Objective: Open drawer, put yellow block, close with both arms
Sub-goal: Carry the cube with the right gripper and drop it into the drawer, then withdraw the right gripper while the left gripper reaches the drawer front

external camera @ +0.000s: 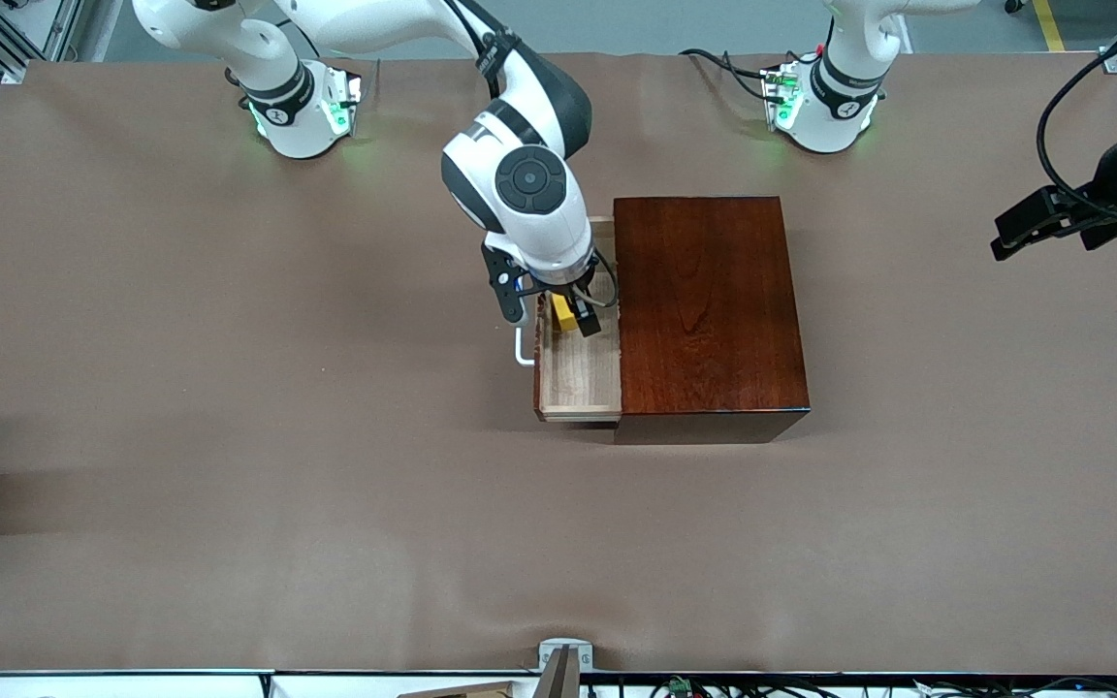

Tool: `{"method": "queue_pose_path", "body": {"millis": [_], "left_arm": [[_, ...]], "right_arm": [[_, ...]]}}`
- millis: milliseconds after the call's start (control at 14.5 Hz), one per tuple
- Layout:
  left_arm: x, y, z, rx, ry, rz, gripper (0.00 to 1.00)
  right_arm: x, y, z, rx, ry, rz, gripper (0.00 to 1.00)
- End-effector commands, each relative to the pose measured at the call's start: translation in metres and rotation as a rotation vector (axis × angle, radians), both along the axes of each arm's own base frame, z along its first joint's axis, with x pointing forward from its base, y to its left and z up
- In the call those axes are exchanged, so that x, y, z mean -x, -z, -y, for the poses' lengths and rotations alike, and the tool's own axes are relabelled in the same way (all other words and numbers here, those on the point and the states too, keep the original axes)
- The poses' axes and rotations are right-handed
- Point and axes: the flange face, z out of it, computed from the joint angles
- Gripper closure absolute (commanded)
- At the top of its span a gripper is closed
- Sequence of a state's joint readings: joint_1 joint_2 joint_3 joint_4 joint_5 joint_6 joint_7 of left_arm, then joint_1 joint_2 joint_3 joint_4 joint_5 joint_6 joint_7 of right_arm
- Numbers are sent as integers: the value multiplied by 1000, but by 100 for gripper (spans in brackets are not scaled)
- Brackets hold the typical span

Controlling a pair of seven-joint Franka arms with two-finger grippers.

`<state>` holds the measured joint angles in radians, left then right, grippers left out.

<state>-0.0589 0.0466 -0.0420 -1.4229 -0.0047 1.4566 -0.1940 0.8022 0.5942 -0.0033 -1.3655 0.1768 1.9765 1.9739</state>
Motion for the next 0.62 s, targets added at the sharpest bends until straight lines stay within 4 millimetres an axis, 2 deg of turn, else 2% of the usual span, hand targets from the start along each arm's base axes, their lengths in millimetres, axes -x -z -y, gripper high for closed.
{"method": "queue_pose_path", "body": {"millis": [0, 138, 276, 414, 552], "left_arm": [[10, -10, 39, 22, 66, 15, 0], [12, 2, 79, 23, 102, -8, 0], [21, 14, 136, 25, 102, -33, 0], [25, 30, 184, 38, 73, -49, 0], [26, 47, 231, 52, 22, -77, 0]], "right_arm": [[-14, -44, 8, 21, 7, -9, 0], [-30, -70, 27, 29, 25, -24, 0], [-48, -86, 53, 31, 24, -36, 0], [-61, -111, 85, 4, -42, -37, 0], [-72, -121, 115, 10, -98, -56, 0]]}}
